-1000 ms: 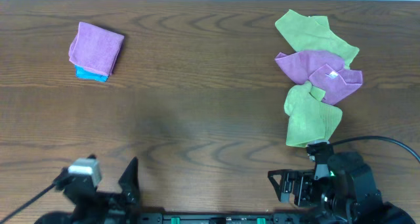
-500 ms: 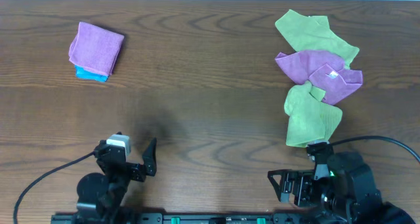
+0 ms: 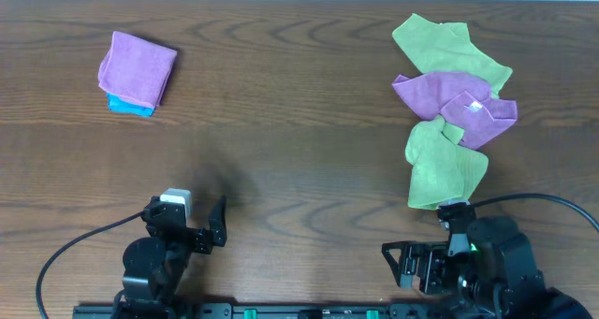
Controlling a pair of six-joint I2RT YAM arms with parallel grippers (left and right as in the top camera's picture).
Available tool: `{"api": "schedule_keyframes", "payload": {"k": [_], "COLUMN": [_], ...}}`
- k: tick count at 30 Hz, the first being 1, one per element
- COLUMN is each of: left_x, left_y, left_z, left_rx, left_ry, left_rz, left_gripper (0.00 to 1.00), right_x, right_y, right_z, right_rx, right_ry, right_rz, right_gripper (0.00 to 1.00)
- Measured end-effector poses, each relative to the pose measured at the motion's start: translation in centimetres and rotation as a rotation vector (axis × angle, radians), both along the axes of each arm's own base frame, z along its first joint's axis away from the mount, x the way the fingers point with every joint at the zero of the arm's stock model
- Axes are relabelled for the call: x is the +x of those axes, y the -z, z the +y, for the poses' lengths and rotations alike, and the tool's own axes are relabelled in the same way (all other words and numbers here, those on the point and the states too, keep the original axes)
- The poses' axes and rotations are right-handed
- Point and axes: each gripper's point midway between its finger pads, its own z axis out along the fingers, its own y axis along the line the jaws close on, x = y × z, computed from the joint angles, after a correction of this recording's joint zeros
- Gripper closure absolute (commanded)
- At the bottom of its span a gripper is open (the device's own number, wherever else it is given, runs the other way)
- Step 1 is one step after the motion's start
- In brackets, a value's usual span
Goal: Fold the cloth
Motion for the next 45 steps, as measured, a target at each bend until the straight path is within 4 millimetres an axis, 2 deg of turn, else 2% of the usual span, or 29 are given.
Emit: {"api": "schedule_keyframes", "payload": {"k": [18, 21, 22, 25, 30, 33, 37, 41, 45], "left_x": [0.0, 0.0, 0.0, 0.0, 0.0, 0.0, 0.0, 0.0, 0.0], "left_y": [0.0, 0.0, 0.0, 0.0, 0.0, 0.0, 0.0, 0.0, 0.0], "left_z": [0.0, 0.0, 0.0, 0.0, 0.0, 0.0, 0.0, 0.0, 0.0], "left_rx": [0.000, 0.000, 0.000, 0.000, 0.000, 0.000, 0.000, 0.000, 0.000], "left_ry": [0.000, 0.000, 0.000, 0.000, 0.000, 0.000, 0.000, 0.000, 0.000], "left_rz": [0.000, 0.000, 0.000, 0.000, -0.001, -0.002, -0.002, -0.002, -0.002], "left_gripper": [0.05, 0.05, 0.05, 0.04, 0.05, 0.05, 0.05, 0.05, 0.05], "right_x": [0.2, 1.5, 2.8, 4.9, 6.6, 7.3, 8.0, 8.3, 8.6], "right_y": [0.0, -0.4, -1.0, -2.2, -2.2, -1.0, 1.6, 3.4, 4.9], "right_z": [-0.2, -1.0, -1.7, -3.1, -6.3, -8.3, -10.4, -11.2, -11.3], "right_rx": [-0.012, -0.063, -0.092, -0.113, -0.138, -0.164, -0.215, -0.269, -0.361], "right_ry": [0.004, 0.038, 0.071, 0.167, 0.357, 0.472, 0.570, 0.571, 0.491], "right_rz": [-0.010, -0.086, -0.169, -0.328, -0.493, -0.537, -0.543, -0.565, -0.603], "right_gripper": [0.01, 0.01, 0.01, 0.01, 0.01, 0.01, 0.01, 0.01, 0.01]}}
